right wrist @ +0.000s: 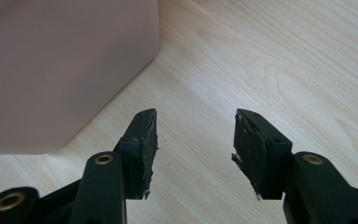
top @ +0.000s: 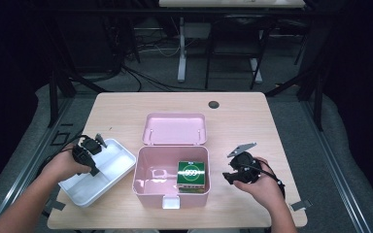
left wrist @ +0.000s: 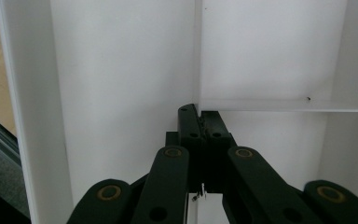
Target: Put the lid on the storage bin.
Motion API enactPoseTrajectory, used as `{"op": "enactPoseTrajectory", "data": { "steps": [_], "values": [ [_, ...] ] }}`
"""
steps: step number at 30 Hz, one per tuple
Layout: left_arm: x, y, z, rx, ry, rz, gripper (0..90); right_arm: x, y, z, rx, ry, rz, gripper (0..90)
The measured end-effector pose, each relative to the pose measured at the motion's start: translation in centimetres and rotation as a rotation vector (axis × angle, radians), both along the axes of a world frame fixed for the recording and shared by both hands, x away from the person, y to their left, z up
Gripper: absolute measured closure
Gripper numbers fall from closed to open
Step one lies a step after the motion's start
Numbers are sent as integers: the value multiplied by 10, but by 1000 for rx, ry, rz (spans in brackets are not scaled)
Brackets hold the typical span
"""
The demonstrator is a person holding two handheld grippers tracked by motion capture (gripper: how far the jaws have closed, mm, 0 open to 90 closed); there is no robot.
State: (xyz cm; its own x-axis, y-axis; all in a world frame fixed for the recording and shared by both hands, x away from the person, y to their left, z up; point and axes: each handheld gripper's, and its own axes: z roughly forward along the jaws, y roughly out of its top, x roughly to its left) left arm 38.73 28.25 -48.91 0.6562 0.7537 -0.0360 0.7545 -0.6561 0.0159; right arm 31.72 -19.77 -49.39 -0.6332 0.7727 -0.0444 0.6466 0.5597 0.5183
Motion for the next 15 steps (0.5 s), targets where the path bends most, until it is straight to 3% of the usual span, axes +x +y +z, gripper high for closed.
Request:
{"op": "enactPoseTrajectory", "data": {
  "steps": [10, 15],
  "values": [
    [-2, 0, 27, -17, -9, -15, 892, 0, -1, 0, 9, 3, -1, 494],
    [-4, 0, 40, -24, -33, -14, 892, -1, -1, 0, 8, 7, -1, 494]
  ]
}}
